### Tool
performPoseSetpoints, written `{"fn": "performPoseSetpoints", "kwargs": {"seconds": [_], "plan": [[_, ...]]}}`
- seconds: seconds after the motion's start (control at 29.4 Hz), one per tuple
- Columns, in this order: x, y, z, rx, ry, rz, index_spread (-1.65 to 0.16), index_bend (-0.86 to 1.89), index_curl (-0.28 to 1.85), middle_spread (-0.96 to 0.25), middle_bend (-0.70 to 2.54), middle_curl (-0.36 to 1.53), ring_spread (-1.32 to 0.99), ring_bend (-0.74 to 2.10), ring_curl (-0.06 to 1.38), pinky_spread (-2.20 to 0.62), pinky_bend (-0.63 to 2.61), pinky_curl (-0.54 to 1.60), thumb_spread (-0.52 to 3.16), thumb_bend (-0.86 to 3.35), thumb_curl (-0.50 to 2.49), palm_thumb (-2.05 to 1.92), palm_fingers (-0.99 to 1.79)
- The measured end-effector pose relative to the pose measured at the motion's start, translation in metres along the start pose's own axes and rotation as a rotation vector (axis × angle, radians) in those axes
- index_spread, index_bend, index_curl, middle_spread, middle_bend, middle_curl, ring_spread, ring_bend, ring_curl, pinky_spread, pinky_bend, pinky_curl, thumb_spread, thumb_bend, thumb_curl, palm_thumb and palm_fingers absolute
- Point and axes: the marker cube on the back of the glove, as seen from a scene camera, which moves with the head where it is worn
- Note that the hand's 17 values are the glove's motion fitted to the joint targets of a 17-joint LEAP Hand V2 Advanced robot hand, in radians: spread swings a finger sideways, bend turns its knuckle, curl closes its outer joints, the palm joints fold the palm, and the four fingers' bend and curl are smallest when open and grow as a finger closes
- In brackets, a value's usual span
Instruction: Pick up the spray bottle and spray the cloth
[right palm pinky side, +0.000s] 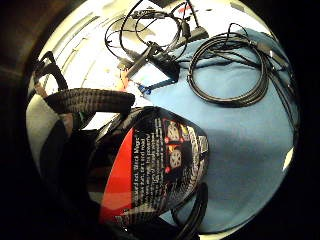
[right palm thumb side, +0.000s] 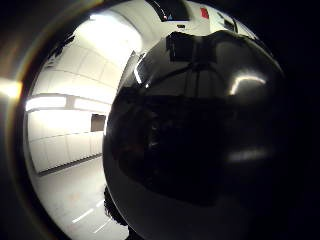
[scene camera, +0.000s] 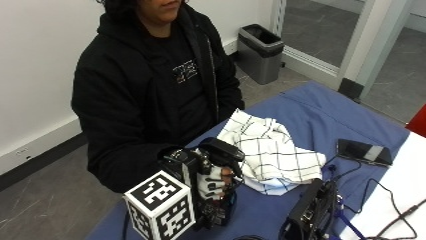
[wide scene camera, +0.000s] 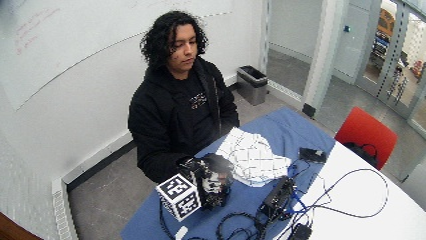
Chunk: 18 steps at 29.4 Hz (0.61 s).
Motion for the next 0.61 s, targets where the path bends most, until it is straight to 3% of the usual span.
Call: {"fn": "performPoseSetpoints", "kwargs": {"seconds": [0.31,0.48,0.61], "plan": [[-0.001,-0.01,0.011,0.04,-0.036,-0.044,-0.25,0.33,0.53,-0.18,0.66,0.58,-0.21,0.7,0.52,-0.26,0.41,0.44,0.68,-0.01,0.7,0.98,1.33],[-0.027,0.0,0.001,-0.112,0.061,0.024,-0.25,0.33,0.55,-0.17,0.67,0.59,-0.2,0.7,0.52,-0.26,0.42,0.45,0.67,-0.01,0.72,0.98,1.31],[-0.06,-0.007,0.011,-0.32,0.202,0.097,-0.25,0.33,0.56,-0.17,0.67,0.59,-0.2,0.7,0.52,-0.24,0.41,0.45,0.67,-0.01,0.74,0.99,1.3]]}}
